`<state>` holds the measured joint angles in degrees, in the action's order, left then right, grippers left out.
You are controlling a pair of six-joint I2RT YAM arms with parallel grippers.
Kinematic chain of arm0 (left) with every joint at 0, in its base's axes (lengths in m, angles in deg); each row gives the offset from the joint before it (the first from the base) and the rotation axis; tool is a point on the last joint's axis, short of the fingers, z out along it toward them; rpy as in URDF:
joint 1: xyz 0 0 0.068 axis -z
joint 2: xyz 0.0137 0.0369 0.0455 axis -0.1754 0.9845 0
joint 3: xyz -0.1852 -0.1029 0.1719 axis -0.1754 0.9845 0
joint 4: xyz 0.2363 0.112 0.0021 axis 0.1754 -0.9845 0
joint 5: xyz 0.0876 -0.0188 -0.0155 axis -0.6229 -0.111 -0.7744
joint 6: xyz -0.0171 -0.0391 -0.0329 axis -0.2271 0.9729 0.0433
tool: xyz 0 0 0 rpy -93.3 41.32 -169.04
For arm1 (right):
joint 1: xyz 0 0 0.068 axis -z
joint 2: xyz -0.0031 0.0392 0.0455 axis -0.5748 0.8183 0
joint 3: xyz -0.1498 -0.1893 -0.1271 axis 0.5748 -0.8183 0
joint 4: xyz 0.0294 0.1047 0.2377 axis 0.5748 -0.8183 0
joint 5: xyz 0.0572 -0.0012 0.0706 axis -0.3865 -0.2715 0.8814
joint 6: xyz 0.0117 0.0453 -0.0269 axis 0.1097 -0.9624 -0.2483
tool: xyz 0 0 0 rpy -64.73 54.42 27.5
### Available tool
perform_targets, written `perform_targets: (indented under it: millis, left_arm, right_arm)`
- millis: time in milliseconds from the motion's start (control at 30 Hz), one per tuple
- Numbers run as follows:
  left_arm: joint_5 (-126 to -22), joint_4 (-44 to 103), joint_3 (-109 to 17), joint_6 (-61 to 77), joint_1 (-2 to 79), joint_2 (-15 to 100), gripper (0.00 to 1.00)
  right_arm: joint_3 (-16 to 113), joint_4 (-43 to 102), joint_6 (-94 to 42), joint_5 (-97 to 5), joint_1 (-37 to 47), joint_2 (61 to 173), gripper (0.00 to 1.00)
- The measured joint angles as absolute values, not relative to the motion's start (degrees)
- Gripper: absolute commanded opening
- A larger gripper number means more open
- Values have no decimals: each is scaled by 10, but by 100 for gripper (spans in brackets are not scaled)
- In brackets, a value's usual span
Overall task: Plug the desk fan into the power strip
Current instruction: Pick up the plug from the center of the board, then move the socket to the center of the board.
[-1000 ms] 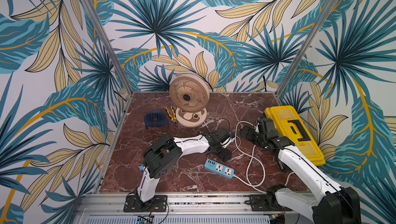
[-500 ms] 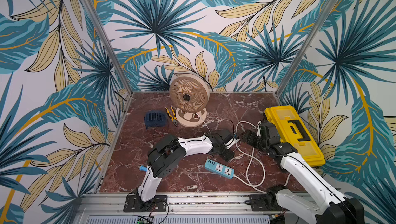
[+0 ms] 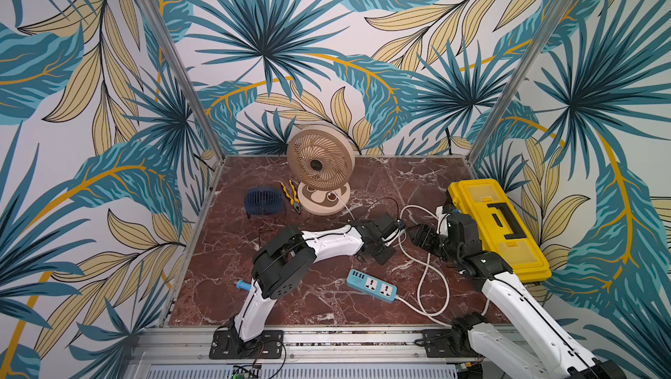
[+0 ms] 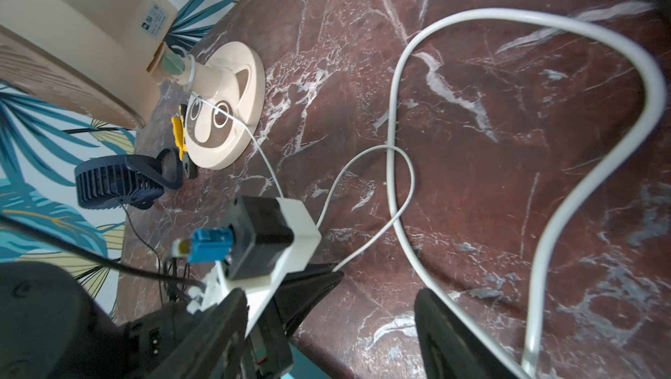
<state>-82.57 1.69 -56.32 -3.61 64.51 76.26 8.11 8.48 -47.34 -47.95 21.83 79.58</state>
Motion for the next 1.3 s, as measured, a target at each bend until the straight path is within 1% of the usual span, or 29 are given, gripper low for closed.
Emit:
perform_targets:
  millis: [233, 433, 667, 833, 1067, 1300]
  left_arm:
    - [-860, -19, -608, -12, 580, 663, 0]
    - [-885, -25, -652, 15, 524, 602, 0]
    - [-882, -27, -654, 41, 487, 577, 0]
    - [-871, -25, -652, 54, 484, 552, 0]
    - [-856, -25, -633, 69, 479, 511, 0]
    - [-854, -26, -622, 74, 474, 490, 0]
  right_arm:
    - [74, 128, -451, -388, 213, 822, 92]
    - [83, 134, -419, -370, 162, 851, 94]
    - [96, 131, -376, -420, 67, 906, 95]
    - [98, 115, -351, -483, 2, 942, 99]
    - [105, 83, -338, -567, -79, 1010, 100]
    - [134, 63, -316, -596, -151, 1081, 100]
